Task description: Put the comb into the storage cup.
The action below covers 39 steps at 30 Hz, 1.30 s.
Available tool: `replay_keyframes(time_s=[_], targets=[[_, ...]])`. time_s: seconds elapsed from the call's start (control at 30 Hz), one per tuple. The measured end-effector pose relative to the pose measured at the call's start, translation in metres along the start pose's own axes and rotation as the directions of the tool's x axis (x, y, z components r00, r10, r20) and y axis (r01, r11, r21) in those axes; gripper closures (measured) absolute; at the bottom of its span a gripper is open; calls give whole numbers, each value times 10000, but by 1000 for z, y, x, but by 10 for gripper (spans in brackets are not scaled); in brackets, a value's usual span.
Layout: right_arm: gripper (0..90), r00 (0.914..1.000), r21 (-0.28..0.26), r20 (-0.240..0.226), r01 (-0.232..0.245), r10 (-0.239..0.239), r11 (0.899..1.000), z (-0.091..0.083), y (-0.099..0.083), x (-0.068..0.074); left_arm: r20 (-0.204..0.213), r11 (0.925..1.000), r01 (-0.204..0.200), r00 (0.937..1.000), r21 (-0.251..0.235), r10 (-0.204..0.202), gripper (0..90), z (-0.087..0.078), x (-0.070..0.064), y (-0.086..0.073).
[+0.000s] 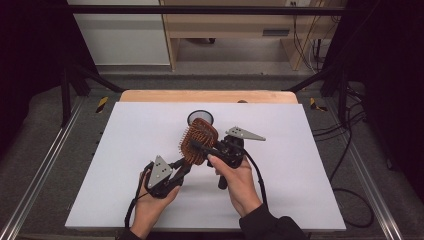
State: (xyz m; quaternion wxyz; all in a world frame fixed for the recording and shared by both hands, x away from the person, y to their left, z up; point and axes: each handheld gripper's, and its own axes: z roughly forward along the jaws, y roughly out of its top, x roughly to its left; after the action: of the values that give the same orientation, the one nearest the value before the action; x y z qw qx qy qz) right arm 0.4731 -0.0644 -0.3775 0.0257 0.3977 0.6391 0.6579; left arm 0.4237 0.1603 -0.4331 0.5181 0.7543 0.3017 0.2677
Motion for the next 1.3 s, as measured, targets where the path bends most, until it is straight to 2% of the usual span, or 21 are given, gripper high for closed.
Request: replay_keyframes(time_s=[0.1,0.17,0.33,0.37,0.47,0.6,0.63,0.67,0.83,1.07,1.2,1.3], targets=[[532,10000,-144,5,-37,37,9999,2,2,-1,-220,9999,-150,9996,10,150,586,-2,0,-1],[531,9999,-253,136,-30,33,9997,3,6,-3,-302,9999,-100,9995,-29,99,503,-3,-1,-2],[531,9995,-419,301,-68,81,9991,2,12,-8,-441,9998,-141,9989,-158,134,420,-11,-1,-4],[530,9993,-478,357,-96,113,9988,1,17,-10,-451,9998,-92,9989,-204,82,381,-14,0,-4],[530,9991,-574,393,-105,128,9983,0,21,-13,-527,9995,44,9986,-319,-61,352,-26,5,-7],[529,9984,-736,530,-154,193,9972,0,29,-16,-905,9982,367,9951,-475,-409,275,-42,16,-13],[528,9980,-792,593,-170,218,9967,0,33,-17,-1045,9972,486,9930,-574,-544,213,-47,20,-15],[528,9980,-792,593,-170,218,9967,0,33,-17,-1155,9967,519,9916,-627,-589,213,-50,22,-16],[527,9969,-919,690,-304,368,9953,2,41,-21,-1684,9927,892,9805,-807,-1017,83,-69,36,-23],[525,9956,-1041,829,-344,431,9940,7,54,-24,-2068,9845,1343,9660,-1127,-1555,51,-93,54,-33],[525,9946,-1227,904,-400,513,9916,11,61,-27,-2264,9763,1723,9536,-1306,-1986,49,-96,64,-36],[524,9935,-1287,964,-484,611,9905,13,67,-29,-2370,9770,1733,9510,-1240,-1988,49,-96,67,-38]])
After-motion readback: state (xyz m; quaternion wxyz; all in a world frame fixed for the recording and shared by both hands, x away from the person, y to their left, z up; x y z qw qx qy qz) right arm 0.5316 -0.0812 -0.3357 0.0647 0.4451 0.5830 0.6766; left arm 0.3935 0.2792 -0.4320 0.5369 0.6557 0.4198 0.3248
